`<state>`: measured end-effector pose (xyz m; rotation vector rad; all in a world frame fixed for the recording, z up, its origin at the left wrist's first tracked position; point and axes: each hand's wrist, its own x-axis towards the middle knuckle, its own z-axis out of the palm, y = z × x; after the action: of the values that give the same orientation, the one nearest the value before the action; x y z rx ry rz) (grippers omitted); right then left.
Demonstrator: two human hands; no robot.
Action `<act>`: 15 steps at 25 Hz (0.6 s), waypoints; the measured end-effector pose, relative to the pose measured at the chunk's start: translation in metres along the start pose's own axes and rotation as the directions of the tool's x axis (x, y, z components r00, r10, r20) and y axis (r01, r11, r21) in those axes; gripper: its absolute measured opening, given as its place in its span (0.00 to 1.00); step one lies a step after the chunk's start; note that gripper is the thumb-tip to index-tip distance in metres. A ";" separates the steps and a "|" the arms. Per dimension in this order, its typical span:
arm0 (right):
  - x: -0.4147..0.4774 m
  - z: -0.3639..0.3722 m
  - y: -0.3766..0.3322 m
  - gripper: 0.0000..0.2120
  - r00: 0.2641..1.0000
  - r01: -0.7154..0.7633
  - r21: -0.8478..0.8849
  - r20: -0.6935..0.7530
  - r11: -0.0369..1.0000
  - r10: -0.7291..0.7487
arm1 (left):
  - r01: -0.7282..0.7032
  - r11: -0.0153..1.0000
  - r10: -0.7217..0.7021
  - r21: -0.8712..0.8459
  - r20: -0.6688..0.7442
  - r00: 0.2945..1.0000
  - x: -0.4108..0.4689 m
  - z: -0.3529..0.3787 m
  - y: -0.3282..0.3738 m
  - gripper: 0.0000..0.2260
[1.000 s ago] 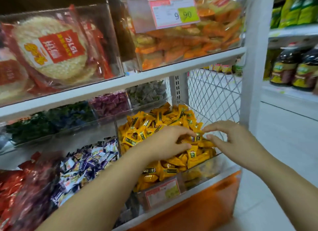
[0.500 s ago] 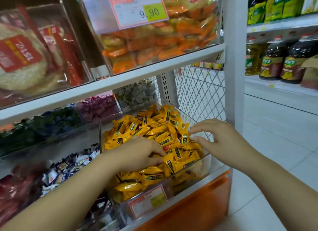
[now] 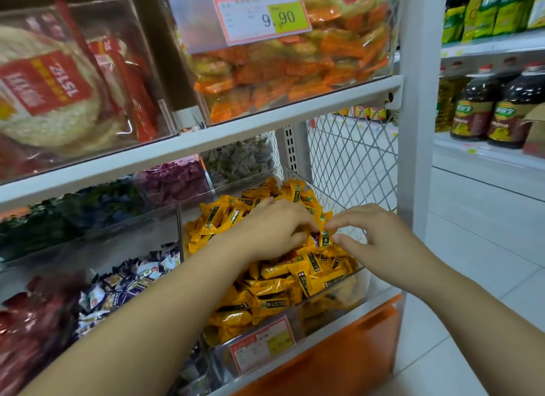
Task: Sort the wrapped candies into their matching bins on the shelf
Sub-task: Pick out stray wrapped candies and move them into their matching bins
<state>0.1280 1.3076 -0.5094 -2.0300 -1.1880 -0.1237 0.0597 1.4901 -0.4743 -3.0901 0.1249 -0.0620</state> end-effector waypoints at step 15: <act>-0.001 -0.001 0.002 0.09 1.000 -0.002 0.017 0.007 1.000 0.002 | 0.051 0.999 -0.051 0.009 0.111 0.993 -0.034 -0.010 -0.035 0.03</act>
<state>0.1298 1.3055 -0.5103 -2.0183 -1.1873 -0.1057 0.0280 1.5277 -0.4642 -3.0817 0.0410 0.1073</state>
